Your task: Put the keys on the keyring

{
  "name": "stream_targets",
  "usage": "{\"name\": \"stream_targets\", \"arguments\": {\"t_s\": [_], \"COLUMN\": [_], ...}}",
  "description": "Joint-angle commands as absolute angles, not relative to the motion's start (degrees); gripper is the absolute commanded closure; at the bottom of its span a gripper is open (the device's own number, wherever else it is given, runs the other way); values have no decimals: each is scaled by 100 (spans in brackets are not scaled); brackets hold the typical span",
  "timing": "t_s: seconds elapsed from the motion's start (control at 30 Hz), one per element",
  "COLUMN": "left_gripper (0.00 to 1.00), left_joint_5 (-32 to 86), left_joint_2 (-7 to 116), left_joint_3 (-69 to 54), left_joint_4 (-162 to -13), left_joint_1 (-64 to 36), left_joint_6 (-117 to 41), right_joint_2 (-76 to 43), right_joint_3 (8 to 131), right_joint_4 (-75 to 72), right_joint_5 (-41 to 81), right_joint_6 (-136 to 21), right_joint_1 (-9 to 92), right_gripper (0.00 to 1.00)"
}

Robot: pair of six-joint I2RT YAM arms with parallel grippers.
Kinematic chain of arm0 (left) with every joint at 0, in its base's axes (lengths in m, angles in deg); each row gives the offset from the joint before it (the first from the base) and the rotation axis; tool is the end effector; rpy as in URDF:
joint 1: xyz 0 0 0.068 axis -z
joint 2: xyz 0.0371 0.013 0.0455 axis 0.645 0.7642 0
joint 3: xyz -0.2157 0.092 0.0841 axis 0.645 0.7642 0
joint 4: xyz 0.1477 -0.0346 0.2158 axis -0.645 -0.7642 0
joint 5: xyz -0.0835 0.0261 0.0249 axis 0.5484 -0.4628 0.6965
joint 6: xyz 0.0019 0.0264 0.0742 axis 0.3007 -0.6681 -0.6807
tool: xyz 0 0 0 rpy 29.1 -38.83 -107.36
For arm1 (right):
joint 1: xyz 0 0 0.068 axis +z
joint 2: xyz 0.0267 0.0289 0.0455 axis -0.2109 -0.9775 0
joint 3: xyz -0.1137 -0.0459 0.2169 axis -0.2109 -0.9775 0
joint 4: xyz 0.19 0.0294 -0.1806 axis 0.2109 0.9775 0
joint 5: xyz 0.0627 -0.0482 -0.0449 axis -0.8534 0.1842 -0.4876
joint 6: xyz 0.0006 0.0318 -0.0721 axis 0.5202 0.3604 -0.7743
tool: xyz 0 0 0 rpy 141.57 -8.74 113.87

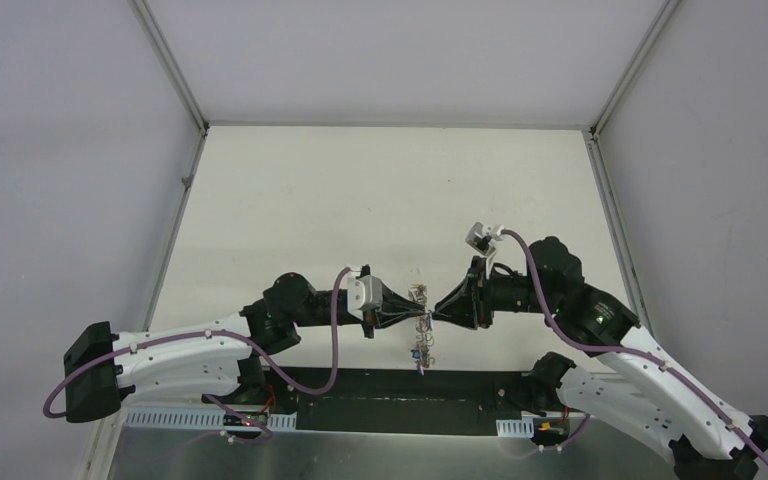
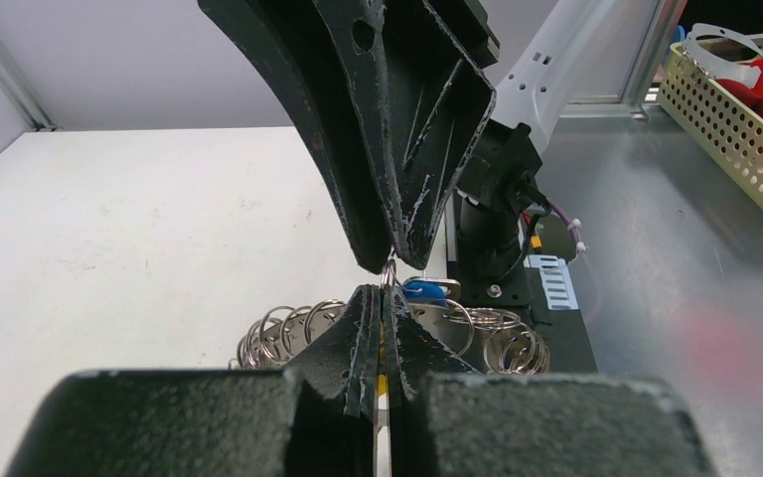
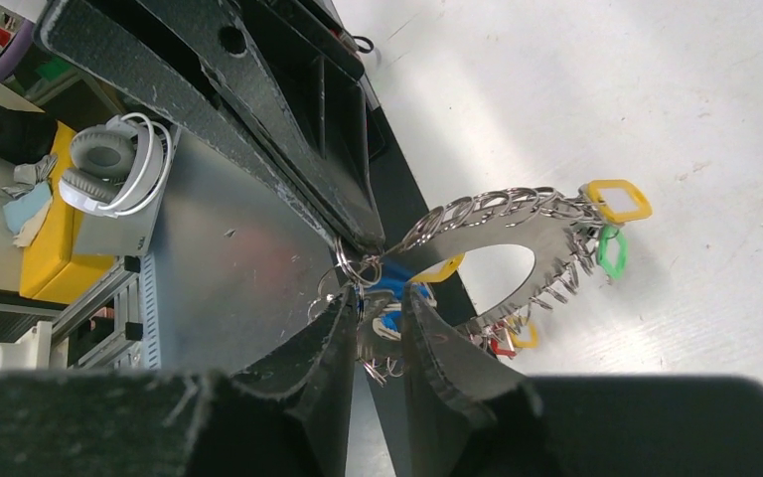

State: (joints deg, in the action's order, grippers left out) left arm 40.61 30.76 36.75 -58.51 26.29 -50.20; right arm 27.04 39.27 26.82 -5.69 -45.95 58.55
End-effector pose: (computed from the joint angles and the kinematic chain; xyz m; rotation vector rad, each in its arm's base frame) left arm 0.0791 -0.2455 0.2774 1.1282 1.0727 -1.1966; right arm 0.1045 0.1632 0.3049 -0.9100 1.9057 1.2779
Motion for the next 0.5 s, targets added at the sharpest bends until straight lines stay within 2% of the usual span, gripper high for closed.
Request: {"name": "stream_targets", "arguments": {"t_s": [0.0, 0.2, 0.47], "left_gripper": [100, 100, 100], "left_joint_5": [4114, 4156, 4238], "left_joint_2": [2860, 2848, 2870], "left_joint_3": [3623, 3614, 3570], "left_joint_4": [-5319, -5328, -5297], "left_joint_1": [2689, 2689, 2692], "left_joint_6": [-5013, -5017, -4981], "right_joint_2": [2802, 2784, 2680], "right_joint_3": [4137, 4106, 4013], "right_joint_4": [2803, 2804, 2819], "right_joint_5": [-572, -605, -596], "right_joint_6": [-4478, -4554, -4624], "right_joint_1": [5841, 5841, 5841], "right_gripper": [76, 100, 100]}}
